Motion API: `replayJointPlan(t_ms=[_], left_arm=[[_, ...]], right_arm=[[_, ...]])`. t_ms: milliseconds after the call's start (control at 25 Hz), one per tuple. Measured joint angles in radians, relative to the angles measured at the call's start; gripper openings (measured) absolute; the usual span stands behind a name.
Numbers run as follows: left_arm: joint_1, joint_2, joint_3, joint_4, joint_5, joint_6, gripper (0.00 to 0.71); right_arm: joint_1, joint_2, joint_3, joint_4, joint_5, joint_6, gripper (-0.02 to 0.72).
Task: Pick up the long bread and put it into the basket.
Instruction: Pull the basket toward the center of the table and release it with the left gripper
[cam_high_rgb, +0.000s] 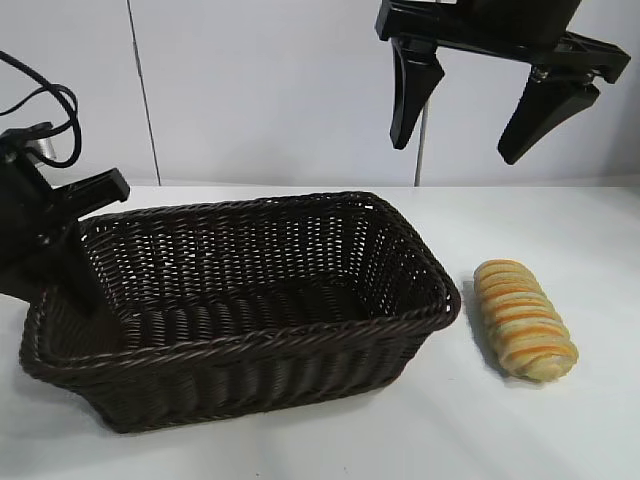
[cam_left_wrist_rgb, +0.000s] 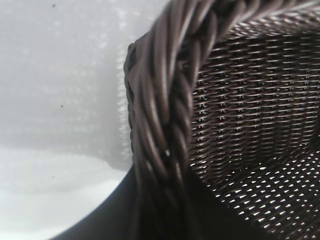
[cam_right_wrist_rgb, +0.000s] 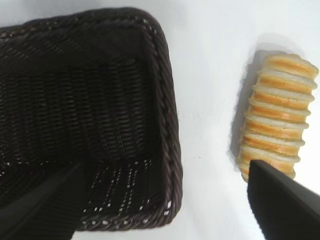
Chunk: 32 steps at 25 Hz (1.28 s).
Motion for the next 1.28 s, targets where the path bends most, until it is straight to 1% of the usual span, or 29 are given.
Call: replayJointPlan(t_ms=[200,360,640,800,1040,1160,1280], left_arm=[[0.000,0.000,-0.086,0.007,0.038,0.000,0.097],[0.000,0.000,-0.126,0.009,0.049,0.000,0.097],[0.000,0.005,-0.130,0.045,0.042,0.001,0.097],[0.000,0.005,-0.130,0.046,0.021,0.008,0.097],[0.000,0.005,-0.130,0.044,0.016,0.016,0.097],[-0.008,0.021,-0.131,0.043,0.009,0.016,0.097],[-0.037,0.078,-0.131,0.038,0.005,0.017,0.097]], right_arm=[[0.000,0.000,0.000,0.000,0.000,0.000,0.633],[0.000,0.000,0.000,0.000,0.000,-0.001,0.633],[0.000,0.000,0.000,0.000,0.000,-0.001,0.633],[0.000,0.000,0.000,0.000,-0.001,-0.001,0.633],[0.000,0.000,0.000,0.003,-0.001,-0.001,0.633],[0.000,0.000,0.000,0.002,-0.001,-0.001,0.633],[0.000,0.000,0.000,0.003,-0.001,-0.001,0.633]])
